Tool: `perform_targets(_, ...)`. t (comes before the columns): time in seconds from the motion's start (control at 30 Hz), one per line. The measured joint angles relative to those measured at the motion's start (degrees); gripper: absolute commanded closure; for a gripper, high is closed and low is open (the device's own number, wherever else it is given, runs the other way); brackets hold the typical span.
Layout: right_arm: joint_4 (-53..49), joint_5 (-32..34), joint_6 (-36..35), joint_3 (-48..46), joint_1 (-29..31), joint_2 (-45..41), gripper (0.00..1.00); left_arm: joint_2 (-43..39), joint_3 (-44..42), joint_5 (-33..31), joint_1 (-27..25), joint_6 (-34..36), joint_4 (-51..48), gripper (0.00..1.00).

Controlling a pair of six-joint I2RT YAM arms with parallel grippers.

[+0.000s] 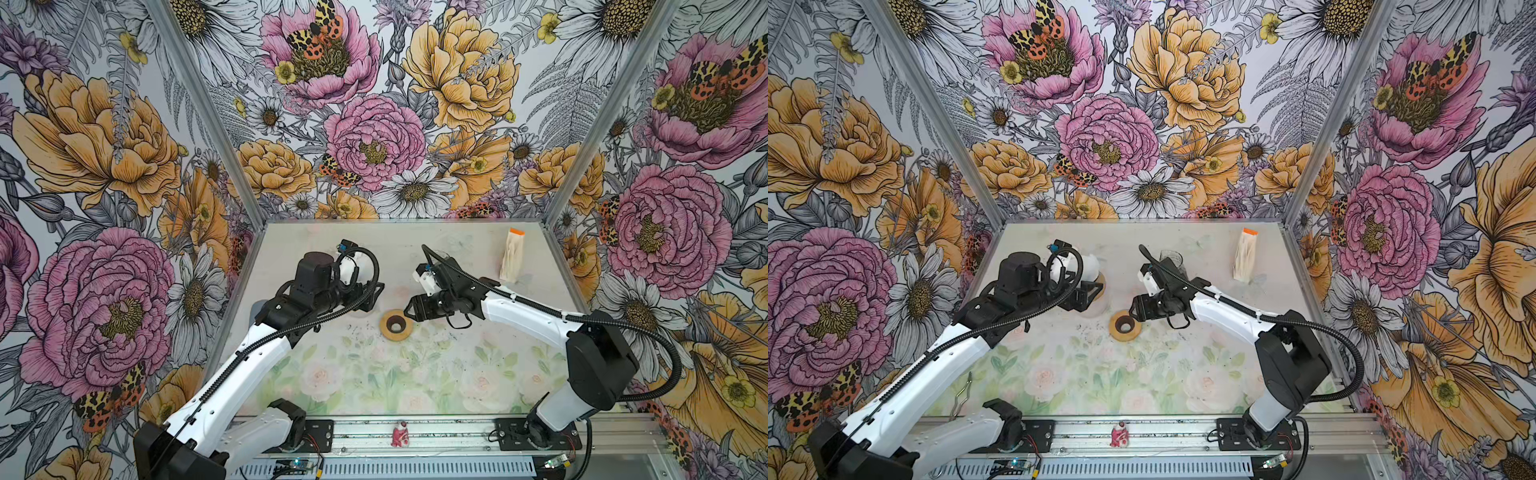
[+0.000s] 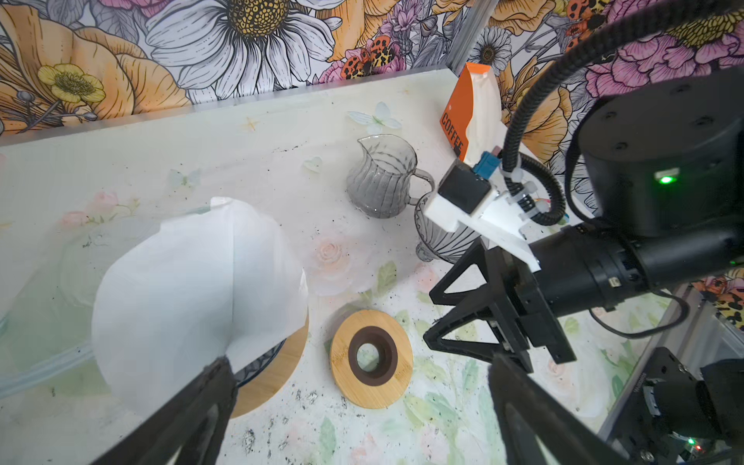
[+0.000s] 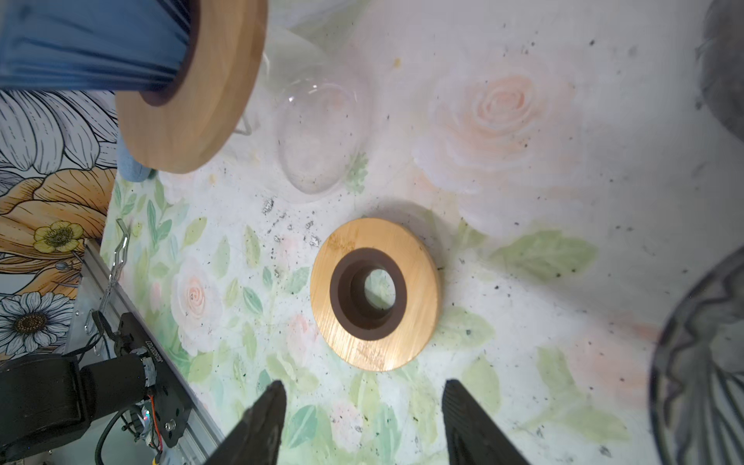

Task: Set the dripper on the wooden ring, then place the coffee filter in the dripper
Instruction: 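Move the right gripper over the loose bamboo ring and lower it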

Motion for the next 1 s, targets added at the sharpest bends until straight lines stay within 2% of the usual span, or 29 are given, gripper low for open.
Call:
perform_targets(0.37, 2.86, 0.48, 3.91, -1.29, 0.46, 2.93, 0.36, -6.75, -3.34, 0.00, -0.04, -1.53, -5.57, 0.01)
perform_targets(0.63, 3.69, 2.36, 7.54, -2.89, 0.70, 4.81, 0.38, -7.50, -5.16, 0.00, -1.29, -1.40, -9.51, 0.01)
perform_targets(0.8, 4.96, 2.47, 9.57, -2.99, 0.70, 6.86, 0.43, -7.50, -6.03, -0.02, -1.29, -0.90, -10.73, 0.01)
perform_targets(1.0, 6.54, 2.34, 11.76, -3.02, 1.49, 7.93, 0.45, -7.50, -7.17, -0.02, -1.29, -0.81, -10.99, 0.01)
